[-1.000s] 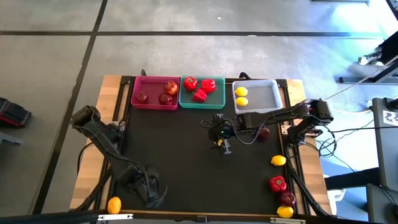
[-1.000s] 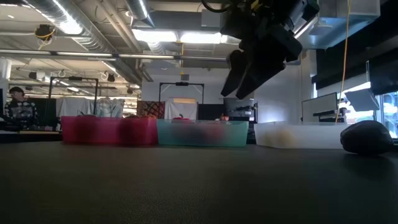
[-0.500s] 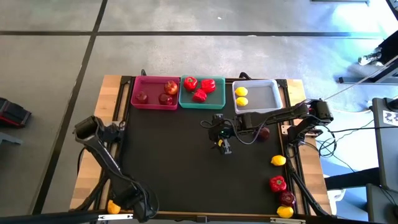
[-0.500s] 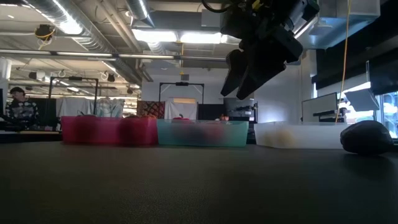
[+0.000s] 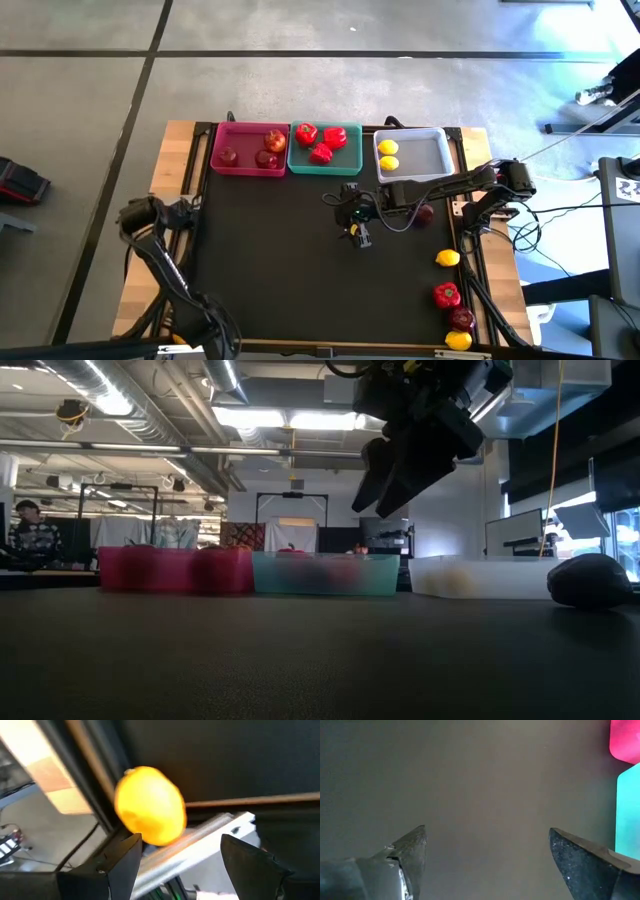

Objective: Sort produce into baskets
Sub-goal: Put the lemon into the white bin

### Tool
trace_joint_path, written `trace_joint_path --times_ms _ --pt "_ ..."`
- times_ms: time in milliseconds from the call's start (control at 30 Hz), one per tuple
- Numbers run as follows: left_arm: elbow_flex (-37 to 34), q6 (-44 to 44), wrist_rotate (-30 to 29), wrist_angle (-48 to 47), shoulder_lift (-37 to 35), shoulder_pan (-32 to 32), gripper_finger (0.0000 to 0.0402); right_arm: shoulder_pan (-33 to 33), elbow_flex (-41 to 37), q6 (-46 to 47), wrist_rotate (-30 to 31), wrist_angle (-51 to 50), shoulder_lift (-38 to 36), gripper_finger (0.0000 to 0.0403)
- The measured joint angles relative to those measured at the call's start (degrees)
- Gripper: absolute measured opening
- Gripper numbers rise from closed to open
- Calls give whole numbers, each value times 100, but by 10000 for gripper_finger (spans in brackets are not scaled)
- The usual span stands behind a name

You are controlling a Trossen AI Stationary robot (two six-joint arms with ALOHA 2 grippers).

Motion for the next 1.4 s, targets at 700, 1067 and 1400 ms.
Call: trace_joint_path --times_ms 700,1067,1400 --pt "-608 -221 160 604 94 -445 265 0 0 35 1 9 2 347" --pt "-919 323 305 1116 69 -459 235 0 0 28 1 28 2 347" --pt "-916 870 226 1017 73 -435 187 0 0 31 1 28 2 347"
